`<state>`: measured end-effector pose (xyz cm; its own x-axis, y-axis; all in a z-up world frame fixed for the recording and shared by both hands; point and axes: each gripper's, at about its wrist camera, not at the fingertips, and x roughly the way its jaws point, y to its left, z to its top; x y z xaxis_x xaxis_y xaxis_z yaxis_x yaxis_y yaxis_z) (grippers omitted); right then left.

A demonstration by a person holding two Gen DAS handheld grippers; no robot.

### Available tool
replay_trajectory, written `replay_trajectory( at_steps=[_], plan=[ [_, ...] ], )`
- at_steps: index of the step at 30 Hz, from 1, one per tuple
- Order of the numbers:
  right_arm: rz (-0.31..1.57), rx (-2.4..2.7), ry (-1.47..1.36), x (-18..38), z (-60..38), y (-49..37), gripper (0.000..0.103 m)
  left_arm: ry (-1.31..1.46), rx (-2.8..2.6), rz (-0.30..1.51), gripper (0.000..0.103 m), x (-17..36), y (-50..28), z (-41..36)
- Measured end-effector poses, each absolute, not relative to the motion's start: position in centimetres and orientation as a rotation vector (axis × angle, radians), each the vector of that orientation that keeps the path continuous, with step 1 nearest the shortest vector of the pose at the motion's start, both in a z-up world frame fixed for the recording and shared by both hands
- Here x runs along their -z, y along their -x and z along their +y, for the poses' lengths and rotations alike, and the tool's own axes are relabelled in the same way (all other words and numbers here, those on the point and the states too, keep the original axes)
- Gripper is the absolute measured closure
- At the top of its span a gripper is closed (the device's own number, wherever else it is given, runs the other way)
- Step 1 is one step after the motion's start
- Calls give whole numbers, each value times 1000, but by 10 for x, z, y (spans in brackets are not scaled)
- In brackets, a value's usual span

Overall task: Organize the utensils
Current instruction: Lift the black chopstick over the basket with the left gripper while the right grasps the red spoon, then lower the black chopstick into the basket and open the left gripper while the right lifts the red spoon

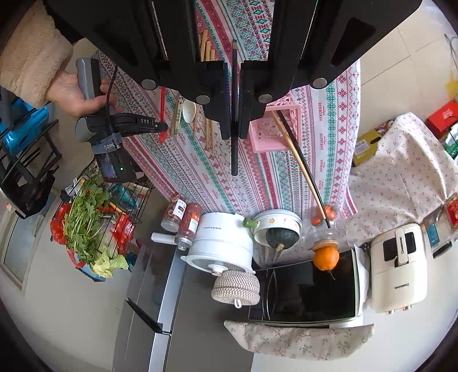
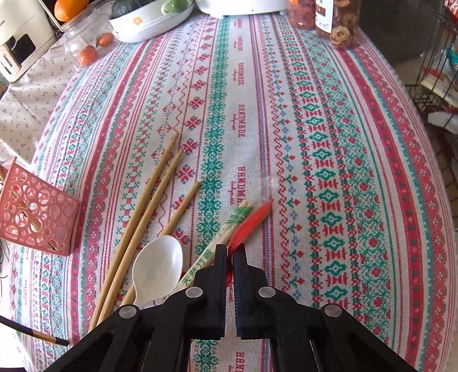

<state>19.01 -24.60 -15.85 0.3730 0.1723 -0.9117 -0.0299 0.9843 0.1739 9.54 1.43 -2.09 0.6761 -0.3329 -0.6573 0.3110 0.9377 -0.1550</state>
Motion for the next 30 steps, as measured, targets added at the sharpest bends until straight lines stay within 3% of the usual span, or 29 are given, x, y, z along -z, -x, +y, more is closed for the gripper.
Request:
replay_trajectory(
  at_steps=[17, 30],
  plan=[
    [689, -153, -138, 29, -229, -135, 101, 94, 294, 359, 99, -62, -51, 47],
    [633, -171, -105, 25, -200, -140, 100, 64, 154, 456, 99, -26, -111, 58]
  ],
)
